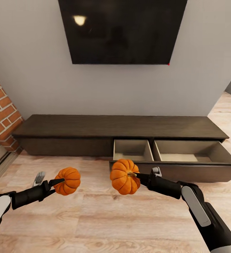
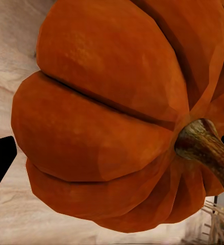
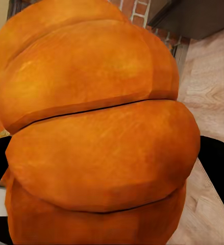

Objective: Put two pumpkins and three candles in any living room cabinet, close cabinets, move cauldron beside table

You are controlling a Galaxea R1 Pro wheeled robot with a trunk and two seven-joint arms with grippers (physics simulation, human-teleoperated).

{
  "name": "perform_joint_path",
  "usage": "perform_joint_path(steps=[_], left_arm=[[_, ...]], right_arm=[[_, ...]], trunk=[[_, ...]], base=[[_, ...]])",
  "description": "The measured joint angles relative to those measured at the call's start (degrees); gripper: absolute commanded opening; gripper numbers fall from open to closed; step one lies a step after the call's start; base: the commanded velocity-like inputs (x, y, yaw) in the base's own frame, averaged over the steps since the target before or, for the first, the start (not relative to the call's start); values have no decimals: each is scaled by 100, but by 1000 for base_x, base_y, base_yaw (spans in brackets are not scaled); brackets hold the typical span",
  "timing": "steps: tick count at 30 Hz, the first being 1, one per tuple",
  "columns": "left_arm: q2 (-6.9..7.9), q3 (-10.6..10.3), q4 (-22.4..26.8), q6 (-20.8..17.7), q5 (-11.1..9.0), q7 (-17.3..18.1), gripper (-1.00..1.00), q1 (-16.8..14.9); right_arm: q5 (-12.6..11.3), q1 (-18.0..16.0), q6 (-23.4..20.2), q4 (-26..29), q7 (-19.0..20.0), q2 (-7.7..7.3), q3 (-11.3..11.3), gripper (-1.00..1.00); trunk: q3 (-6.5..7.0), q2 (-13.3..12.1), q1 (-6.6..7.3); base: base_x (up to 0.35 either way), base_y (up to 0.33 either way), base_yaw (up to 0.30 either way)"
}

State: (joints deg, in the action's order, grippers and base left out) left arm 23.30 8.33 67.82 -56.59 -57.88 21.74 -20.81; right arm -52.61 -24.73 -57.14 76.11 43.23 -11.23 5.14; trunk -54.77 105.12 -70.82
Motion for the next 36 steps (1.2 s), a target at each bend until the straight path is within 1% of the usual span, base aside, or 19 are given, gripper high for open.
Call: perform_joint_path(steps=[3,5,8,17,27,36], left_arm=[[0,0,0,1,4,0,-100,0],[0,1,2,-6,-37,2,-100,1],[0,2,4,-12,-72,3,-100,1],[1,11,6,-13,-79,39,-100,2],[14,19,26,-14,-88,88,-100,2],[3,18,26,-3,-57,83,-100,2]], right_arm=[[-7,0,3,4,-15,0,0,-100],[-54,-1,-12,7,-16,1,0,-100],[-70,-2,-18,9,-17,1,1,-100],[-72,-2,-18,16,-8,1,1,-100],[-64,-2,-16,10,-10,1,1,-100],[-40,-2,-9,0,31,1,1,-100]], trunk=[[55,-120,66],[97,-200,110],[172,-321,176],[418,-682,374],[514,-683,374],[598,-683,374]], base=[[0,0,-231],[0,0,-114],[0,0,-40],[0,0,-3],[0,-17,0],[0,-302,0]])
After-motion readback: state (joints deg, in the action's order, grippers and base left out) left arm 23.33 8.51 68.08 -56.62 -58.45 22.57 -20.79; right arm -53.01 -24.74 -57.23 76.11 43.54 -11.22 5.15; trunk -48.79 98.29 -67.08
